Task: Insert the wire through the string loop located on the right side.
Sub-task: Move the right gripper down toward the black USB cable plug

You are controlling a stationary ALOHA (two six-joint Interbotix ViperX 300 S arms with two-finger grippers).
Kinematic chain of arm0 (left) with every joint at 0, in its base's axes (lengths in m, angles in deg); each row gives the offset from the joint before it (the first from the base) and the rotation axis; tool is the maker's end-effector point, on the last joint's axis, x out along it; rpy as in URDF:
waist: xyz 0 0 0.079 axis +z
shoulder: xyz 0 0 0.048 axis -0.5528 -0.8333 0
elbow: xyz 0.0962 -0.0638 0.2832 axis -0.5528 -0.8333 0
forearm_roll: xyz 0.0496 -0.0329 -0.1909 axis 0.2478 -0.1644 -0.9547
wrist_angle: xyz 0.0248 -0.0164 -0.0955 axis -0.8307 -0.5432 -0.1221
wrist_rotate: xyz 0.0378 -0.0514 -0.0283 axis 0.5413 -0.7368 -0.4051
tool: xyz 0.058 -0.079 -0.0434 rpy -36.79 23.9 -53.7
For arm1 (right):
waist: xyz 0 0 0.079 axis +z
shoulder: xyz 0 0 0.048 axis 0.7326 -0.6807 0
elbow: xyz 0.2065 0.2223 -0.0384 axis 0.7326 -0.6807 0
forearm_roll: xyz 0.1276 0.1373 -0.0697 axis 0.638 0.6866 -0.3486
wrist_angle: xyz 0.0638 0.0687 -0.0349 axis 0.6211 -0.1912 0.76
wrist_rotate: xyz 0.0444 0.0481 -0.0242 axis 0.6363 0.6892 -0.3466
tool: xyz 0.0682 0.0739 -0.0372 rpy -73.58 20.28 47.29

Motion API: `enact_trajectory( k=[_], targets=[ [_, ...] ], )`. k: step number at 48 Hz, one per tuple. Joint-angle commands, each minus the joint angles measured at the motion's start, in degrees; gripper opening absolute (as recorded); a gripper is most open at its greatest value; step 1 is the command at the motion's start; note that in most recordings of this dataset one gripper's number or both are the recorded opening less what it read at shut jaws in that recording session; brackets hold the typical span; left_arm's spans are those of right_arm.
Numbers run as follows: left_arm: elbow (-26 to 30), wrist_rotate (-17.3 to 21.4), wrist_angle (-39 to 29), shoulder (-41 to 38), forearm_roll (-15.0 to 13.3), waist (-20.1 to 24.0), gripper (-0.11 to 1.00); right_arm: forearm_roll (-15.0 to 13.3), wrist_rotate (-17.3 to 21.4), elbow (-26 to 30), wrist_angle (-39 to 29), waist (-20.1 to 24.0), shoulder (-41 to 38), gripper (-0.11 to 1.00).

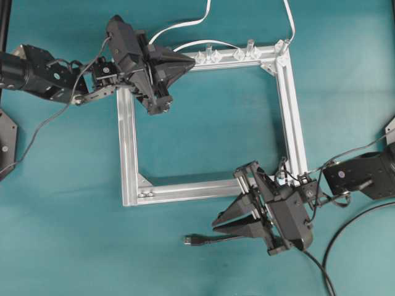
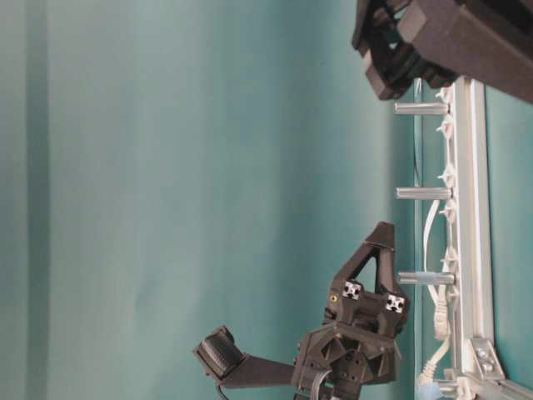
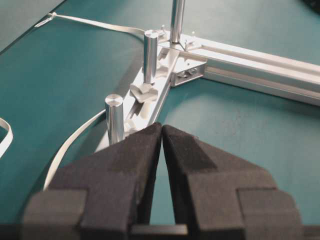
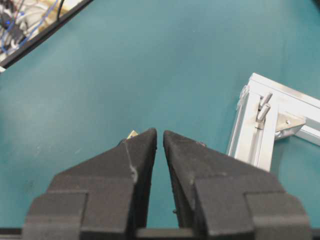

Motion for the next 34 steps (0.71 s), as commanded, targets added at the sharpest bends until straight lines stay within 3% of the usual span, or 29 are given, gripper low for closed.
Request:
enact_trajectory(
  k=[1,3,6,9,21,26,34],
  targets=[
    [0.8,-0.2,-0.9,2.9,2.5,-1.0,0.15,0.3,1.1,0.9,0.4,0.6,0.7,0.24],
    [0.7,-0.2,-1.9,3.5,2.5,-1.1,0.13,1.5,1.7,0.9,0.4,0.8,0.7,0.22],
    [0.4,-0.2,-3.6,4.4,2.5,-1.1,0.01,3.2,3.5,0.9,0.6,1.0,0.7,0.09],
    [-0.2,-0.2,-4.8,5.3,2.5,-1.1,0.0,4.1,5.6,0.9,0.6,1.0,0.7,0.02],
    [-1.5,-0.3,-7.1,7.2,2.5,-1.3,0.0,4.2,7.7,0.8,0.5,1.4,0.7,0.02],
    [-1.4,-0.2,-7.8,7.3,2.5,-1.3,0.0,4.8,7.7,0.6,0.6,1.4,0.7,0.17],
    [-1.4,-0.3,-8.3,7.3,2.2,-1.3,0.01,10.7,7.1,0.7,1.1,2.0,0.7,0.65]
  ],
)
